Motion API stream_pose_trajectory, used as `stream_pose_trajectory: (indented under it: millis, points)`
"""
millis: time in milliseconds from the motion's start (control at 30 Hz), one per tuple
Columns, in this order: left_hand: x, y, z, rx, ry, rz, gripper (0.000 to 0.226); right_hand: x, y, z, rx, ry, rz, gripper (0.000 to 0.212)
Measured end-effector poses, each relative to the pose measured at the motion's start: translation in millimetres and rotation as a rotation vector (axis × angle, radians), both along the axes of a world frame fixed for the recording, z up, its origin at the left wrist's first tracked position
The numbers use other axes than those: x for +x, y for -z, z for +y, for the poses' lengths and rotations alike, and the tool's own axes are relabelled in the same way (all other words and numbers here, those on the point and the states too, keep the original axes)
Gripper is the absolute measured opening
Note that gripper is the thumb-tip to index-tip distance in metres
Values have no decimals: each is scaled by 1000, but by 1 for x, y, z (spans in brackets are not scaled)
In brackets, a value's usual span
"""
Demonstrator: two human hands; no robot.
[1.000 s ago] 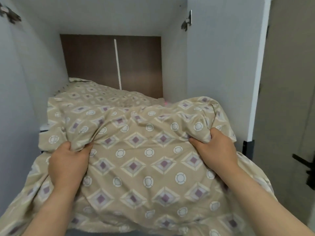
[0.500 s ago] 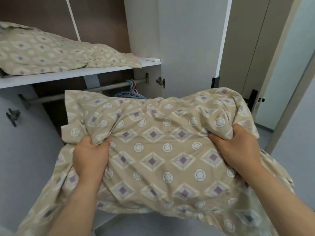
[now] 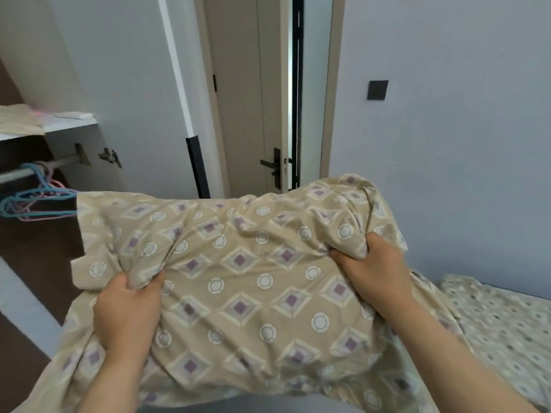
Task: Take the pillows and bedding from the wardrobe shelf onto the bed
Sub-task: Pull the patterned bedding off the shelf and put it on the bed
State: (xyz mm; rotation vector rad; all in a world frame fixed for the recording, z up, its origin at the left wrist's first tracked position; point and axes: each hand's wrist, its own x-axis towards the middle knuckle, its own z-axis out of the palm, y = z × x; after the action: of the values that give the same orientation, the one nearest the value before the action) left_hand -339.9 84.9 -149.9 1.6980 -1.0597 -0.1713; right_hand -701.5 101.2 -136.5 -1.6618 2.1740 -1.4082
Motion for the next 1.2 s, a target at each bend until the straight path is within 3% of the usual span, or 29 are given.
stream_pose_trajectory:
  millis: [600,867,1200]
  points:
    - [-265,35,-59,29,499,-63,30,-232,46,97,64,466,-63,50]
    - [-388,51,-133,64,749,-109,29,-302,66,101,101,675,-45,50]
    - [-573,73,-202,81,1164,-232,36,-364,94,121,179,1093,-133,48]
